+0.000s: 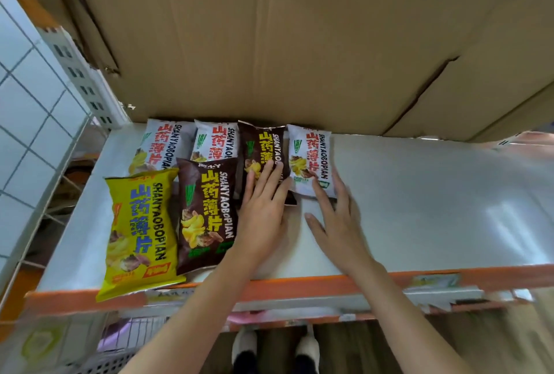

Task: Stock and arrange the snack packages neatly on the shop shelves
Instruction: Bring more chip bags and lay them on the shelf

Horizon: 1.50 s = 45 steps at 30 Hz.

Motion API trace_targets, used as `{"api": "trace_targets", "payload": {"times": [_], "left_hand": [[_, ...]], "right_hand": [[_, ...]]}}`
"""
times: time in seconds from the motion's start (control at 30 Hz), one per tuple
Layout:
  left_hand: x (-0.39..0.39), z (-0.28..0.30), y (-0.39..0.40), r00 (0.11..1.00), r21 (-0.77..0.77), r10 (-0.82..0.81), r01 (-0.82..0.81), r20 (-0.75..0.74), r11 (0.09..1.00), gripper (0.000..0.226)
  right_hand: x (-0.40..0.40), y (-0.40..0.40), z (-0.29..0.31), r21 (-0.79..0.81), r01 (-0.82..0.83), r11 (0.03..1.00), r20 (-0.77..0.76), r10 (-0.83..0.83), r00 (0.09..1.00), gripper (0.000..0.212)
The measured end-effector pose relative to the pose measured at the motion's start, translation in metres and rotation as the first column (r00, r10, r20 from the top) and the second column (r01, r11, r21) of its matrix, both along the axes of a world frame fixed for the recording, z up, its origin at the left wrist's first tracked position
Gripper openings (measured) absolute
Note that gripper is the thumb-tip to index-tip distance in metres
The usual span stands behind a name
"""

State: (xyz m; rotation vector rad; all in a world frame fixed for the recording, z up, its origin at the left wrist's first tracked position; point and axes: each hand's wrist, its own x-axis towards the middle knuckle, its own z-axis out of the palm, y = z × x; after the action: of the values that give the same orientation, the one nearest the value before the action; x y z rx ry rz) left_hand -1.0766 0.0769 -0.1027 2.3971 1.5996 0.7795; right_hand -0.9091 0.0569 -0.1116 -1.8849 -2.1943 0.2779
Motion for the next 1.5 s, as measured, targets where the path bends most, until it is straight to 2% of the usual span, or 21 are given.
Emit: {"api": "trace_targets", "payload": {"times": [0.07, 0.17, 0.33, 0.47, 0.6, 0.7, 0.9, 1.0, 1.07, 1.13, 1.23, 1.4, 1.5], "left_hand": [[0.000, 0.002, -0.001, 1.000, -0.022, -0.007, 0.007, 0.026, 1.000, 0.058], [0.005, 0.007, -0.008, 0.999, -0.021, -0.038, 0.039, 0.028, 0.999, 0.043], [0.049, 0.015, -0.036, 0.994, -0.056, -0.103, 0.102, -0.021, 0.993, 0.021], [0.104, 0.022, -0.061, 0.952, -0.136, -0.302, 0.294, -0.042, 0.946, 0.026], [0.175, 0.030, -0.086, 0.924, -0.119, -0.356, 0.342, -0.136, 0.932, 0.032], [0.239, 0.032, -0.108, 0.913, -0.090, -0.376, 0.366, -0.158, 0.926, 0.030], [0.381, 0.046, -0.137, 0.819, -0.059, -0.541, 0.540, -0.190, 0.839, 0.029], [0.442, 0.047, -0.144, 0.782, -0.008, -0.587, 0.599, -0.211, 0.800, 0.021], [0.479, 0.046, -0.146, 0.746, -0.003, -0.623, 0.641, -0.234, 0.768, 0.026], [0.511, 0.044, -0.144, 0.692, -0.010, -0.682, 0.700, -0.236, 0.714, 0.029], [0.554, 0.039, -0.136, 0.629, -0.038, -0.755, 0.763, -0.188, 0.645, 0.028], [0.637, 0.030, -0.117, 0.539, -0.062, -0.830, 0.832, -0.145, 0.552, 0.022], [0.690, 0.027, -0.101, 0.516, -0.039, -0.851, 0.853, -0.095, 0.521, 0.019]], "right_hand": [[0.012, -0.006, 0.003, -0.051, -0.052, 0.997, -0.013, 0.052, 0.999, 0.060], [0.035, -0.021, 0.009, -0.115, -0.089, 0.989, -0.064, 0.082, 0.995, 0.052], [0.078, -0.058, 0.014, -0.139, -0.099, 0.985, 0.033, 0.104, 0.994, 0.048], [0.126, -0.085, 0.019, -0.126, -0.160, 0.979, 0.045, 0.167, 0.985, 0.044], [0.195, -0.120, 0.018, -0.062, -0.142, 0.988, 0.056, 0.146, 0.988, 0.044], [0.263, -0.149, 0.017, -0.041, -0.068, 0.997, 0.057, 0.071, 0.996, 0.043], [0.393, -0.213, 0.032, 0.063, 0.216, 0.974, 0.050, -0.219, 0.974, 0.037], [0.441, -0.250, 0.040, 0.137, 0.364, 0.921, 0.053, -0.374, 0.926, 0.029], [0.468, -0.271, 0.040, 0.189, 0.474, 0.860, 0.055, -0.491, 0.869, 0.025], [0.489, -0.286, 0.039, 0.193, 0.576, 0.794, 0.018, -0.590, 0.807, 0.029], [0.518, -0.302, 0.035, 0.166, 0.647, 0.745, 0.006, -0.656, 0.754, 0.034], [0.586, -0.311, 0.037, 0.125, 0.763, 0.634, -0.060, -0.763, 0.644, 0.024], [0.630, -0.297, 0.041, 0.096, 0.761, 0.642, 0.000, -0.764, 0.645, 0.025]]}}
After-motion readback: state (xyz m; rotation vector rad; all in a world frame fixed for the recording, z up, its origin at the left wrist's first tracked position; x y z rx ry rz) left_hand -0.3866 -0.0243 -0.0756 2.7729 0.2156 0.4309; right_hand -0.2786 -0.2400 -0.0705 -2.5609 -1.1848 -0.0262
